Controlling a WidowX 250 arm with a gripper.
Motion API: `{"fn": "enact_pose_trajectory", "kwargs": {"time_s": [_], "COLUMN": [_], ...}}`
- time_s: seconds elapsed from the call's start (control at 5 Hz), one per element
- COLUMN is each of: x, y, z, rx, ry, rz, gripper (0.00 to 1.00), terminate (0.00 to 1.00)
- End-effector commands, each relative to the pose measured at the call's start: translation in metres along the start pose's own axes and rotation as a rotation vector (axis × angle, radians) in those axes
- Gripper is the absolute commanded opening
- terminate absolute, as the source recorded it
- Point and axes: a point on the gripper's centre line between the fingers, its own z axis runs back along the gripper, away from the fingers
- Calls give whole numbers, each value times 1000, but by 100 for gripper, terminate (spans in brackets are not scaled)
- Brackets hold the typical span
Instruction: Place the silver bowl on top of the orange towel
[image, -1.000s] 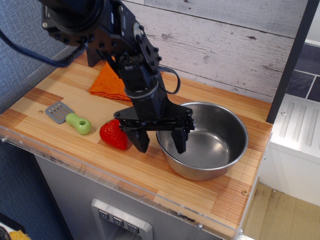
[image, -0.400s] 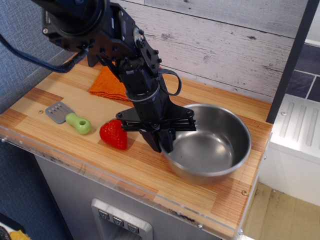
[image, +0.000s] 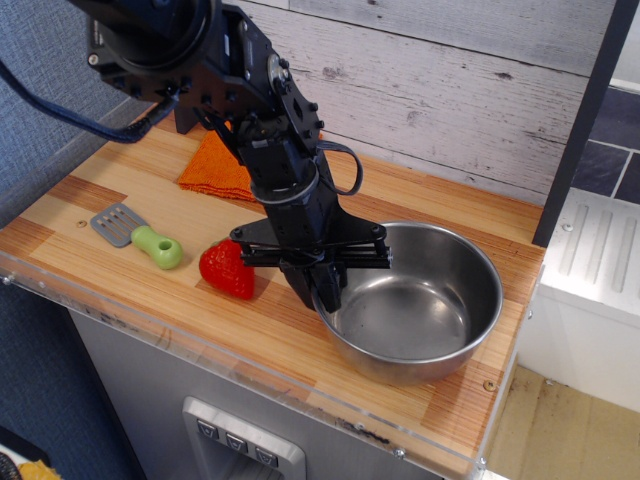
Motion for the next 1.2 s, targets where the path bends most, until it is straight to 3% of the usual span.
{"fn": "enact_pose_trajectory", "kwargs": {"time_s": [0.0, 0.6, 1.0], "x": [17, 63, 103], "y": [0, 46, 96], "z": [38, 87, 91], "rx": [-33, -53, -25], "ry": [-81, -164, -181], "rz": [-18, 125, 247], "gripper": [0, 0, 0], "terminate": [0, 0, 0]}}
